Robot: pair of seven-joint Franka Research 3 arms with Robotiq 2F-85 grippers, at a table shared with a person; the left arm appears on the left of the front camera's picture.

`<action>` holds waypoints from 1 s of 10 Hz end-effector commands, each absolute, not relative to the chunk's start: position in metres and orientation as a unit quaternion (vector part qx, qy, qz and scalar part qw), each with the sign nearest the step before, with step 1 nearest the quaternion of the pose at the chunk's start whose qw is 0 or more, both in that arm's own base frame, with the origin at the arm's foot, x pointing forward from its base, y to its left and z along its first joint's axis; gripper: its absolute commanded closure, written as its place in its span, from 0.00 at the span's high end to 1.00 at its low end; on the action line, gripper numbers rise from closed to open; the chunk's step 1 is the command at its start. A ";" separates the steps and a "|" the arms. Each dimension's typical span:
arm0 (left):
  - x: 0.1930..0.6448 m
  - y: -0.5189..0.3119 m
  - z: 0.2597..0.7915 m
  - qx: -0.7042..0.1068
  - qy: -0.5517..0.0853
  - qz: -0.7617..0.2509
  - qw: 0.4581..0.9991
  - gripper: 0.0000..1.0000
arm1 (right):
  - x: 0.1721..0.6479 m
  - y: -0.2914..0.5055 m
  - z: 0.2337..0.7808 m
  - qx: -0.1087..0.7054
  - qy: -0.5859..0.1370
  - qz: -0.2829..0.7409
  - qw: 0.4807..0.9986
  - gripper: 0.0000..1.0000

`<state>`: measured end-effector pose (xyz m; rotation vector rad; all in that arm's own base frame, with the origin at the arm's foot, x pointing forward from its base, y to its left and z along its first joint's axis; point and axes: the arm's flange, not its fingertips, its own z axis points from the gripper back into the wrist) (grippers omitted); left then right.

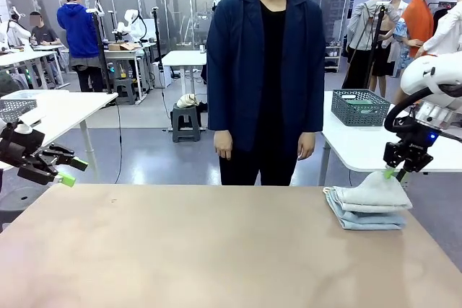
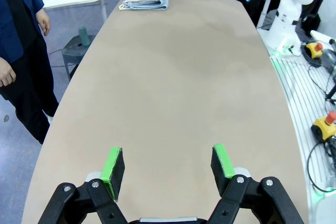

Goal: Fold the towels and place them in the basket.
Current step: Stack the folded Towel with hook on the right side of the table.

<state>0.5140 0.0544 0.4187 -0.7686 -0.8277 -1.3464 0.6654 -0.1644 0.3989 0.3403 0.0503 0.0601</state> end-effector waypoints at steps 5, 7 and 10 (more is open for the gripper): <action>0.513 0.055 0.420 -0.335 -0.362 -0.594 0.635 0.85 | 0.617 -0.140 0.499 0.160 -0.001 0.104 0.982 0.69; 0.513 0.055 0.420 -0.335 -0.362 -0.594 0.635 0.85 | 0.576 -0.109 0.570 0.139 -0.011 0.081 0.987 0.69; 0.513 0.055 0.420 -0.335 -0.362 -0.594 0.635 0.85 | 0.483 -0.058 0.674 0.100 -0.022 0.079 0.992 0.69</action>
